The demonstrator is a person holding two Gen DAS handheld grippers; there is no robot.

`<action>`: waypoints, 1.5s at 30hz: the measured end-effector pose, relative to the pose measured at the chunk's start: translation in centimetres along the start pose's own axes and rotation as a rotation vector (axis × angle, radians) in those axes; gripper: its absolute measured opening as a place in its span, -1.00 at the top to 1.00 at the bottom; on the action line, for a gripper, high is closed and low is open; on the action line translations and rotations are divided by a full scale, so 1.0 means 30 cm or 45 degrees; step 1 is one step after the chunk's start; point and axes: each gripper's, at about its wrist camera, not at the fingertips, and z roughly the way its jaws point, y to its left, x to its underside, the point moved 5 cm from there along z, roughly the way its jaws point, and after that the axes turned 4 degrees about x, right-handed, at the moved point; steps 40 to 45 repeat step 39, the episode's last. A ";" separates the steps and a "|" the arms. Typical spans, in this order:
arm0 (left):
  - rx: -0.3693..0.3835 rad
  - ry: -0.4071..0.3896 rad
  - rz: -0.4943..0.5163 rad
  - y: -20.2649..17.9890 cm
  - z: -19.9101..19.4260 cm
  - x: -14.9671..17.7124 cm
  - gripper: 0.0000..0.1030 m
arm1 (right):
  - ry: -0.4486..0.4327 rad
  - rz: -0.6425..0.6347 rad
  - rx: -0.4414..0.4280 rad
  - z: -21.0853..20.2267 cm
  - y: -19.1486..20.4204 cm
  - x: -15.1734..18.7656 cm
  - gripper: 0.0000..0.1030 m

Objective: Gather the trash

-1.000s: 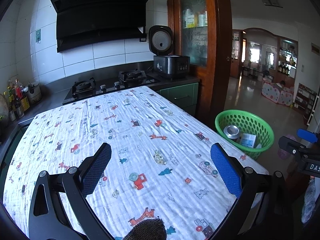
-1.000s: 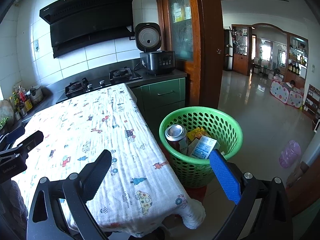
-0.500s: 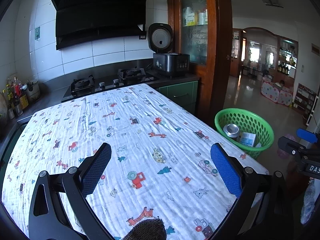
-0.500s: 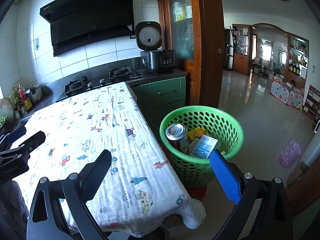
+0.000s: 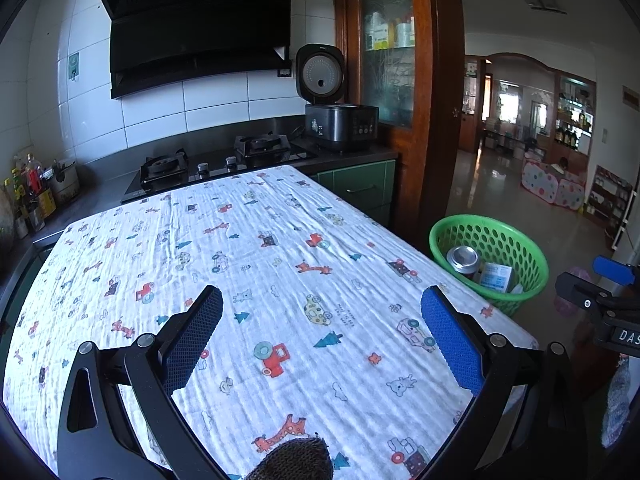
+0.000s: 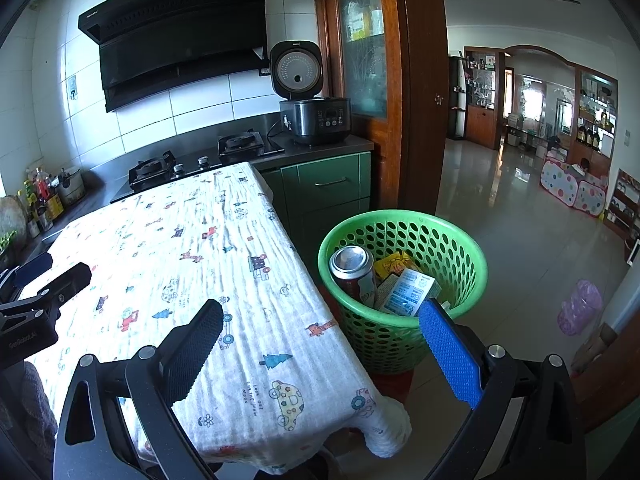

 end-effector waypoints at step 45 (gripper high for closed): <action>0.022 0.014 -0.033 0.005 0.024 0.027 -0.90 | 0.006 0.000 0.000 0.003 -0.007 0.010 -0.85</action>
